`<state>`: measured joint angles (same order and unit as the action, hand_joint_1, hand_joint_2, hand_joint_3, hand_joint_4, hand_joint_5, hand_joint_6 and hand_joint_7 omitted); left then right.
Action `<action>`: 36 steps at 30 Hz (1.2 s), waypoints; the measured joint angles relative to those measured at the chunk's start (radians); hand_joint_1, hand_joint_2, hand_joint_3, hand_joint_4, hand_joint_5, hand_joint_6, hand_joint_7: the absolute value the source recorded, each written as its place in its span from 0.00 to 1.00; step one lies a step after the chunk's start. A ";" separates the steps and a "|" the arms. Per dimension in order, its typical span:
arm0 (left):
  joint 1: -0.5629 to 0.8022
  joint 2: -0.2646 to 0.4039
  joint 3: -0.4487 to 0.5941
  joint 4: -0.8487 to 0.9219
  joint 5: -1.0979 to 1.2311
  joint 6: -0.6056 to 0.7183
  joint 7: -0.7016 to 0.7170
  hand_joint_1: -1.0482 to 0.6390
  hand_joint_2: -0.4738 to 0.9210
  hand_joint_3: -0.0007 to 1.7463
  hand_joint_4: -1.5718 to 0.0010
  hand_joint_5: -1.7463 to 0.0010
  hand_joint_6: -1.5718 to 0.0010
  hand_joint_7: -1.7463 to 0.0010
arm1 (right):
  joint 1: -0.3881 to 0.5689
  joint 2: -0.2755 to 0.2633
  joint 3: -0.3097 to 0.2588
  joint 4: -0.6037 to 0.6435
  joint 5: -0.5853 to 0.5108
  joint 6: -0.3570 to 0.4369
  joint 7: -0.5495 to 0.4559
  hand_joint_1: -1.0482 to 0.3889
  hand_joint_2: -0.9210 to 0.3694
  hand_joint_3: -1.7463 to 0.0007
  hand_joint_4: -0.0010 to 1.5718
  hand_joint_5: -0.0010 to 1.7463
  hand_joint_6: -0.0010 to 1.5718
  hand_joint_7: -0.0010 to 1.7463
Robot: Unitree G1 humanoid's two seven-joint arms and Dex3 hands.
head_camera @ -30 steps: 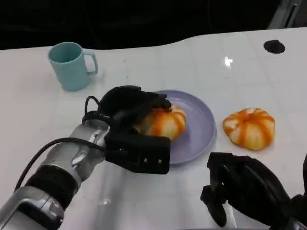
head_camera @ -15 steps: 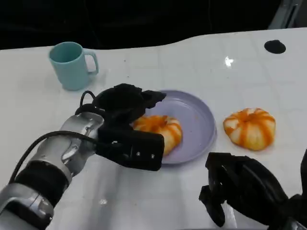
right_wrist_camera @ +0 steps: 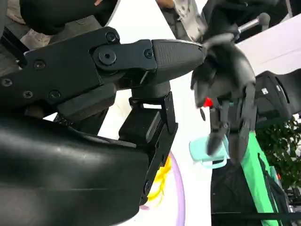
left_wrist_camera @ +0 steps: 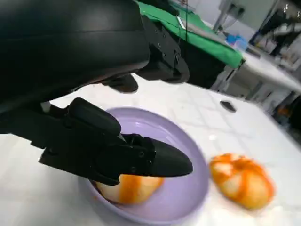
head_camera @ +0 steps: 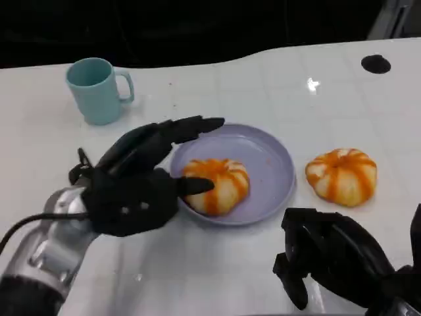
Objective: Grasp the bread from the table and place it into the plate.
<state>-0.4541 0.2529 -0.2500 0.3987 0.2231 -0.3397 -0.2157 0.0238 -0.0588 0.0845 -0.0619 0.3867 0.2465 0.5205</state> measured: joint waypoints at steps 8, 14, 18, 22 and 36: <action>0.299 -0.059 0.135 -0.349 -0.388 0.182 -0.122 0.26 1.00 0.21 0.55 0.00 0.66 0.01 | -0.008 0.001 0.002 0.003 -0.004 -0.003 -0.002 0.08 0.00 0.80 0.81 0.93 0.70 0.88; 0.457 -0.078 0.167 -0.500 -0.561 0.339 -0.181 0.29 1.00 0.24 0.50 0.00 0.65 0.00 | -0.008 0.003 0.004 0.005 -0.006 -0.009 -0.003 0.08 0.00 0.79 0.81 0.94 0.70 0.88; 0.528 -0.079 0.177 -0.551 -0.610 0.388 -0.211 0.28 1.00 0.21 0.51 0.00 0.67 0.00 | -0.010 0.004 0.005 0.008 -0.006 -0.013 -0.005 0.08 0.00 0.79 0.81 0.94 0.70 0.88; 0.586 -0.092 0.186 -0.562 -0.663 0.429 -0.233 0.27 1.00 0.20 0.51 0.00 0.66 0.00 | -0.012 0.003 0.005 0.011 -0.006 -0.013 -0.005 0.08 0.00 0.80 0.81 0.93 0.70 0.88; 0.584 -0.162 0.195 -0.487 -0.679 0.459 -0.268 0.28 1.00 0.16 0.46 0.00 0.60 0.00 | -0.035 -0.009 -0.003 0.044 -0.005 -0.023 0.004 0.08 0.00 0.79 0.81 0.94 0.70 0.89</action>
<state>0.1301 0.0904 -0.0551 -0.0882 -0.4557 0.1194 -0.4836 -0.0108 -0.0681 0.0817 -0.0181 0.3818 0.2237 0.5242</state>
